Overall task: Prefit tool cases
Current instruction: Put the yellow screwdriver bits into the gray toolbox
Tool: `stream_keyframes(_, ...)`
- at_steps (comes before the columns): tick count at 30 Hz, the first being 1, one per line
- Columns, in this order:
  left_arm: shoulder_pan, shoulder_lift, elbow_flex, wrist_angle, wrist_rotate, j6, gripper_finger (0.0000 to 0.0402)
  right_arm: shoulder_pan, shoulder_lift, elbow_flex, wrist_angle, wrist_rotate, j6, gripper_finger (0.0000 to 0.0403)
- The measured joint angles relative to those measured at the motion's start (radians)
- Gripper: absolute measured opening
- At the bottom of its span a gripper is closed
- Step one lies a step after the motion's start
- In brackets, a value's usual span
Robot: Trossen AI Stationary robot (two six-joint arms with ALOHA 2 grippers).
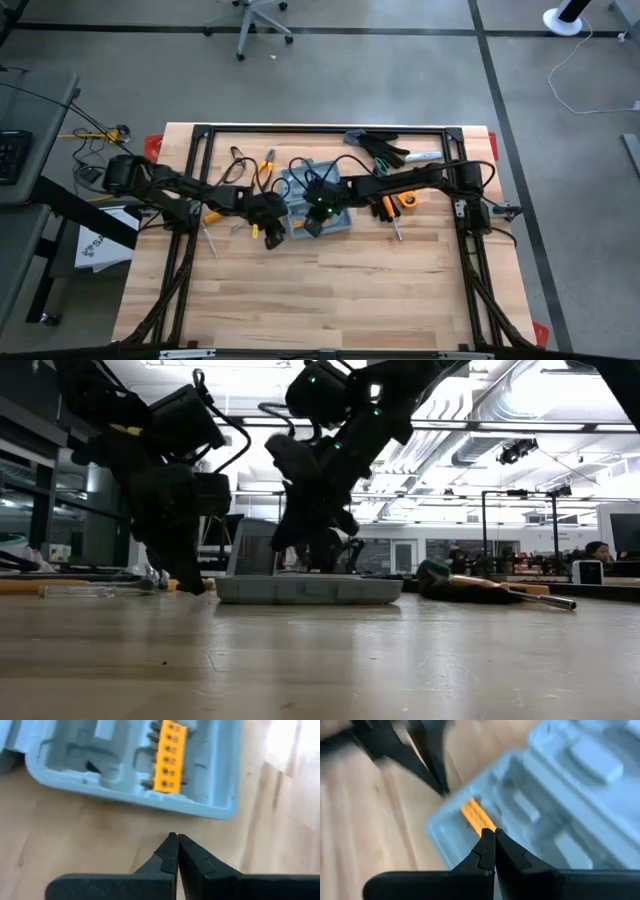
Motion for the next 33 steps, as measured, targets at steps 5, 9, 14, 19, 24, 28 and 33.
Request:
stream_keyframes(5,0.0,-0.087,0.0,-0.085,-0.012,-0.001,0.0,0.0,0.002,0.0,-0.042,-0.012,-0.031,0.0)
stream_keyframes(9,0.0,-0.18,0.0,-0.126,-0.067,0.0,0.0,0.003,0.002,-0.006,-0.033,-0.013,-0.031,0.0)
stream_keyframes(14,0.0,-0.209,0.034,-0.128,-0.119,0.052,0.0,0.004,-0.025,-0.11,0.049,-0.024,0.029,0.0)
stream_keyframes(19,0.011,-0.111,0.112,-0.101,-0.136,0.143,0.0,0.01,-0.09,-0.204,0.108,-0.015,0.078,0.0)
stream_keyframes(24,0.029,0.032,0.188,-0.099,-0.104,0.219,0.0,0.011,-0.102,-0.223,0.1,-0.002,0.083,0.0)
stream_keyframes(28,0.031,0.122,0.231,-0.076,-0.07,0.252,0.0,0.012,-0.103,-0.223,0.1,0.013,0.083,0.0)
stream_keyframes(33,0.031,0.203,0.266,-0.068,-0.05,0.27,0.0,0.012,-0.103,-0.223,0.094,0.022,0.083,0.0)
